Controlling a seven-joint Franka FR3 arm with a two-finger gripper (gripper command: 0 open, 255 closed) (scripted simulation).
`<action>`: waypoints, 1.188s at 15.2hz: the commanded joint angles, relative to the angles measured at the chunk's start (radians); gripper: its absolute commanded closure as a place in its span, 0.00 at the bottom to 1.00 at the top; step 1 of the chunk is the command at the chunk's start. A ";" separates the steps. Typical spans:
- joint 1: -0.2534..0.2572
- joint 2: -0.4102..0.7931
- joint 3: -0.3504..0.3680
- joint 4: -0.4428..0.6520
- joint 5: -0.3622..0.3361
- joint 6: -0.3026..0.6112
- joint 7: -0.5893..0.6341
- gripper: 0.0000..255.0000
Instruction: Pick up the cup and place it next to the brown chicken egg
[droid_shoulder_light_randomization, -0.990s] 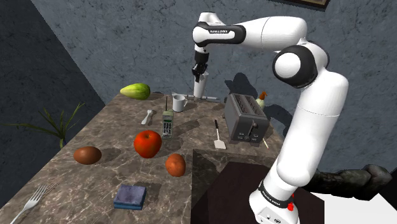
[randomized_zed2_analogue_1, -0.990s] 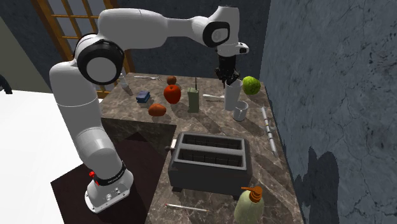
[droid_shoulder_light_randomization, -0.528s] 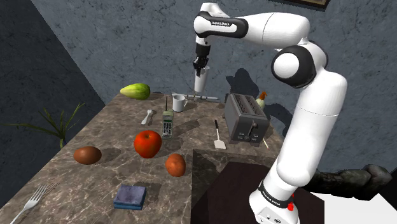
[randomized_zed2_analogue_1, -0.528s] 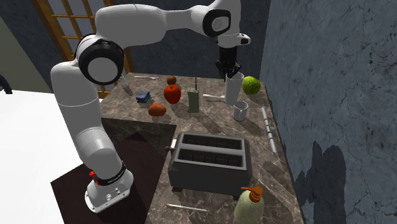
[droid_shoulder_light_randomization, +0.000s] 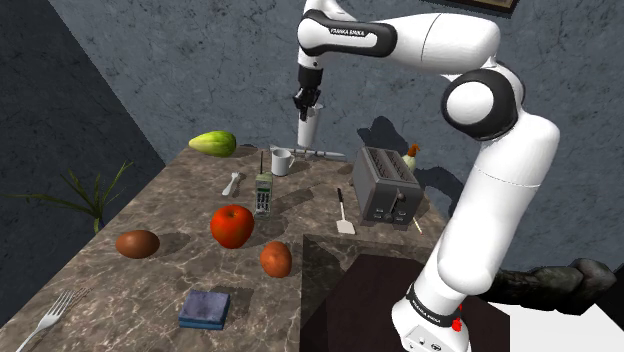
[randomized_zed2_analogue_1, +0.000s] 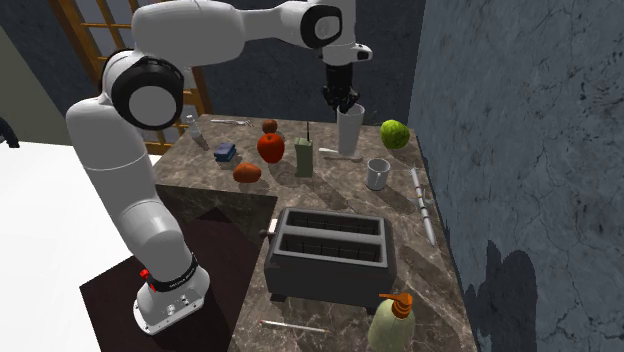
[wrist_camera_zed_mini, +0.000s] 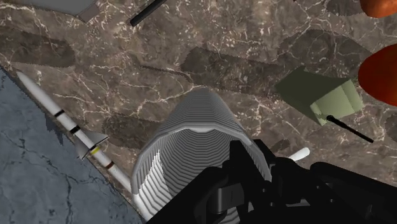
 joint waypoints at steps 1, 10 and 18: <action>0.028 -0.025 0.021 -0.024 -0.009 -0.005 0.051 1.00; 0.140 -0.083 0.121 -0.090 -0.030 -0.012 0.264 1.00; 0.236 -0.065 0.213 -0.063 -0.039 -0.037 0.451 1.00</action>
